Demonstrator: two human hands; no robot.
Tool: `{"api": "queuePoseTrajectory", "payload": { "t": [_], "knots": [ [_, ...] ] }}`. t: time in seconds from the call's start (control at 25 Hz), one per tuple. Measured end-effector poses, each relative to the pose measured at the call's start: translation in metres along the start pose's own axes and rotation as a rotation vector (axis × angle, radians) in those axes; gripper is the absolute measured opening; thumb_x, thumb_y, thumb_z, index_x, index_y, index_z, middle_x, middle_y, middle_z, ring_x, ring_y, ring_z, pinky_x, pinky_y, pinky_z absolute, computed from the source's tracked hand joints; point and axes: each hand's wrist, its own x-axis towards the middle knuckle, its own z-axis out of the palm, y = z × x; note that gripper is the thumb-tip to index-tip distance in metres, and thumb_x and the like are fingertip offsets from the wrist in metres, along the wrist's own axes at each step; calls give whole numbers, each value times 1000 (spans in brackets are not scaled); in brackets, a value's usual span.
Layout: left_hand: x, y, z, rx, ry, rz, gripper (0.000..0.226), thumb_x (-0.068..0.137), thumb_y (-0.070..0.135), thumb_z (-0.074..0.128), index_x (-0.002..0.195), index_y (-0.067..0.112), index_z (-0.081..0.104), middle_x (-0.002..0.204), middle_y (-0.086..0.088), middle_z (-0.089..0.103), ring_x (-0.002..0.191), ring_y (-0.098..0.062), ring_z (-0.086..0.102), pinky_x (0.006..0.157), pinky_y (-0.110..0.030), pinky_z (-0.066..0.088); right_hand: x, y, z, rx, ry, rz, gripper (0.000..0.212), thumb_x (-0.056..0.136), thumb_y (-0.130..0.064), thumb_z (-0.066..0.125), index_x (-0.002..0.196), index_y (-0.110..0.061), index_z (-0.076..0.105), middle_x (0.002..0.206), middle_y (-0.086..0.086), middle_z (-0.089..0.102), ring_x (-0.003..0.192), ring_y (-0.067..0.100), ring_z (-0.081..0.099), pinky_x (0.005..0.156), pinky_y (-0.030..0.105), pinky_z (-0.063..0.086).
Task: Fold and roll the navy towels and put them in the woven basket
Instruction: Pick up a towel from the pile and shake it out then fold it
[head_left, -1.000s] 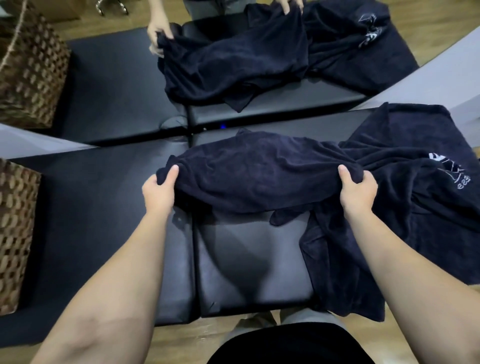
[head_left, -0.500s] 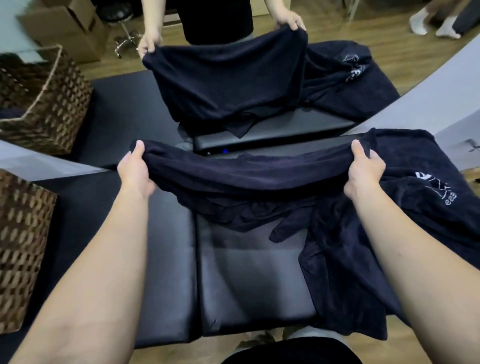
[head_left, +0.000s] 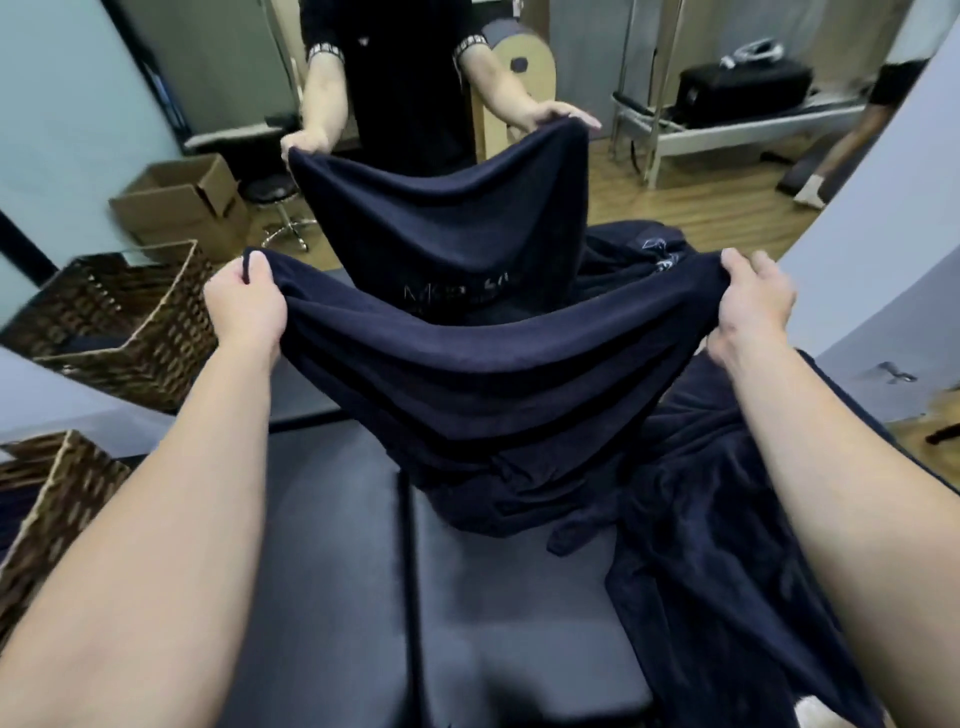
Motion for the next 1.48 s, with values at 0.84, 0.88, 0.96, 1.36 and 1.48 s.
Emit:
{"api": "queuePoseTrajectory", "payload": {
  "t": [0.84, 0.88, 0.96, 1.36, 1.48],
  "knots": [
    [-122, 14, -127, -327, -350, -359, 48, 93, 51, 63, 124, 14, 62, 124, -6, 70, 103, -24, 70, 91, -47, 57, -117, -25, -83, -224, -316, 217, 88, 80, -43, 83, 153, -22, 37, 147, 5, 54, 123, 22, 60, 101, 46, 52],
    [-128, 15, -135, -347, -287, -396, 48, 94, 48, 64, 125, 11, 60, 126, -7, 69, 104, -25, 69, 92, -47, 56, -126, -27, -83, -241, -277, 190, 71, 90, -31, 75, 151, -22, 39, 144, 6, 54, 119, 20, 61, 96, 42, 54],
    [-115, 33, -162, -479, -155, -458, 37, 96, 45, 63, 116, 14, 61, 120, -5, 71, 98, -24, 71, 83, -41, 58, -134, -55, -73, -59, -231, 82, 56, 96, -14, 65, 146, -22, 42, 128, 5, 59, 99, 14, 64, 81, 32, 55],
    [-129, 59, -184, -347, -319, -416, 15, 104, 26, 54, 111, 15, 62, 127, -13, 67, 100, -24, 66, 82, -34, 51, -193, -55, -45, -203, -351, 155, 70, 96, -8, 62, 156, -30, 33, 140, 9, 58, 89, 20, 67, 65, 34, 58],
    [-100, 99, -208, -611, -263, -326, 31, 97, 45, 63, 111, 18, 64, 110, -1, 75, 82, -13, 74, 69, -30, 60, -186, -117, -21, 81, -350, 47, 73, 89, -37, 74, 152, -28, 38, 127, 6, 66, 101, 22, 71, 78, 39, 61]
  ]
}}
